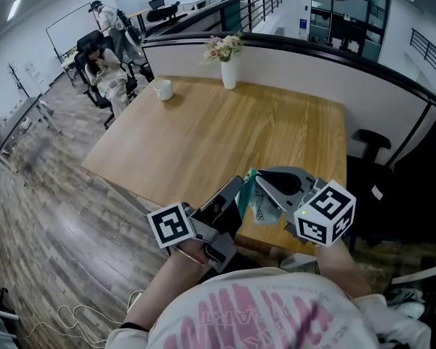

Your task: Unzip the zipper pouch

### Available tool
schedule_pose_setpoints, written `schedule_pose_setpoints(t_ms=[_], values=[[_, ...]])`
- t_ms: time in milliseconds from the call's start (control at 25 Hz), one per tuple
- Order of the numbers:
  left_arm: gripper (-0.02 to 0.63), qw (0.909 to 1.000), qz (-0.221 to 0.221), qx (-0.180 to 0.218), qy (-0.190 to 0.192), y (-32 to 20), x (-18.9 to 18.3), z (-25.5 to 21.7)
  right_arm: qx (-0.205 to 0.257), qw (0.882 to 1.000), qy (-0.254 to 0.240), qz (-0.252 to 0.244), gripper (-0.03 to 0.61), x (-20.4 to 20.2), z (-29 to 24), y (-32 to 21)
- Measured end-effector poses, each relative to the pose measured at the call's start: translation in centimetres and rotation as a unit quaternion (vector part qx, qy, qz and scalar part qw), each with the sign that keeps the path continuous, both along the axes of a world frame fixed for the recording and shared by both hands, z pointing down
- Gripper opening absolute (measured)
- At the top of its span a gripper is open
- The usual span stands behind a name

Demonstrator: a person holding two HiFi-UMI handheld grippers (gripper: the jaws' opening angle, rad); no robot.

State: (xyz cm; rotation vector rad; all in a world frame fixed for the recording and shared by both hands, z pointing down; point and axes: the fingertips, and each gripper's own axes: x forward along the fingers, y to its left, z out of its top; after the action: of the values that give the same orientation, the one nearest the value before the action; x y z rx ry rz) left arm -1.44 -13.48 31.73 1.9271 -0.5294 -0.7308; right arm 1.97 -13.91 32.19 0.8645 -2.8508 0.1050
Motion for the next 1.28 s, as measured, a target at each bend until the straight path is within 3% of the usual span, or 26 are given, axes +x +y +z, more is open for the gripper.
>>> schedule_pose_setpoints(t_ms=[360, 1280], values=[[-0.002, 0.9999, -0.002, -0.003, -0.011, -0.2, 0.0, 0.4, -0.028, 0.999, -0.036, 0.027, 0.008, 0.4, -0.2, -1.1], [-0.002, 0.9995, -0.008, -0.009, -0.029, -0.9, -0.1, 1.4, -0.047, 0.995, -0.068, 0.05, 0.008, 1.2, -0.3, -2.6]])
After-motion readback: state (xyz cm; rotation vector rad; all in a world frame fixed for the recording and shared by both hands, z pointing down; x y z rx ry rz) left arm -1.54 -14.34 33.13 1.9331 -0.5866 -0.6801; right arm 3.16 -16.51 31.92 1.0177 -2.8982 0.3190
